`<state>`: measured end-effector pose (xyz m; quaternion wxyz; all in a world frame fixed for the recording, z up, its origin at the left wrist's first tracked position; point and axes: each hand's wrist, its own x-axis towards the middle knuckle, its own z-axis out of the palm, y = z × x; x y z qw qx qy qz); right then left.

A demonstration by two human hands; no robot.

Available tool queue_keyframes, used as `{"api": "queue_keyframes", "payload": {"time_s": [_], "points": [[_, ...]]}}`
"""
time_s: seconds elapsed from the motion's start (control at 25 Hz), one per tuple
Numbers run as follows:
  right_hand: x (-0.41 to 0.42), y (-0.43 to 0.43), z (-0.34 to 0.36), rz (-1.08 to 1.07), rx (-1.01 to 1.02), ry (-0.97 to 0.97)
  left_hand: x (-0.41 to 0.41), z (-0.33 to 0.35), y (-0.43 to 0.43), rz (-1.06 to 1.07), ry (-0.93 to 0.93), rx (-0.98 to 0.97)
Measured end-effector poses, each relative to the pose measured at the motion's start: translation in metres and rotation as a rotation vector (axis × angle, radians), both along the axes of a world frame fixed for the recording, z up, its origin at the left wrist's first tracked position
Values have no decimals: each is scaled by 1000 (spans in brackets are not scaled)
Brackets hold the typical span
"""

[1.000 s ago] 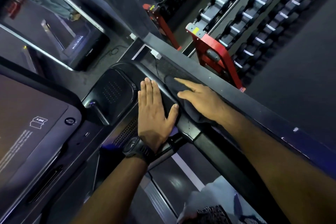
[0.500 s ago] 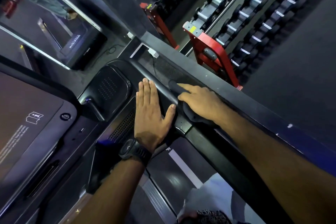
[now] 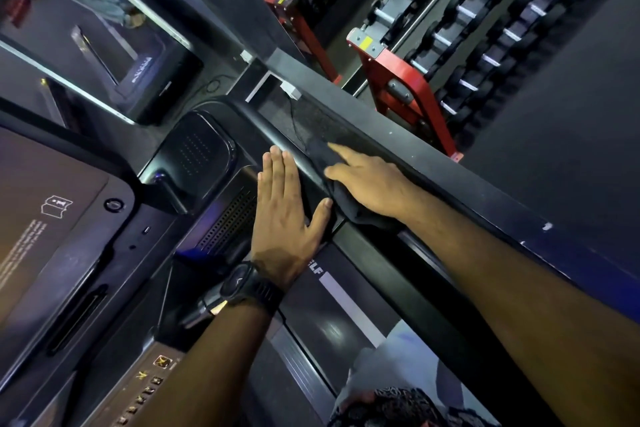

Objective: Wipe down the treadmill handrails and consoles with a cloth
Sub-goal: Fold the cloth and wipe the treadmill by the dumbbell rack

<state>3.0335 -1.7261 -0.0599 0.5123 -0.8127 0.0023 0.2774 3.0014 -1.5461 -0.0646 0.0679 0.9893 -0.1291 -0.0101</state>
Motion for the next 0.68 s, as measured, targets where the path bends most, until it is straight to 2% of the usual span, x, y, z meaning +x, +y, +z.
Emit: {"api": "queue_keyframes", "payload": {"time_s": [0.08, 0.2, 0.28, 0.36, 0.44, 0.52, 0.68], "points": [[-9, -7, -3, 30, -99, 16, -6, 3, -4, 4, 14, 7], [-23, -7, 9, 40, 58, -152, -13, 2, -8, -12, -12, 4], [-17, -7, 6, -2, 60, -95, -14, 0, -9, 2, -9, 10], [-18, -10, -1, -21, -41, 11, -18, 0, -12, 20, 8, 19], [-33, -13, 1, -5, -46, -56, -22, 2, -15, 16, 0, 15], [-38, -13, 6, 13, 37, -161, -25, 1, -17, 7, -12, 4], [-35, -20, -5, -17, -60, -5, -30, 0, -21, 27, 10, 13]]}}
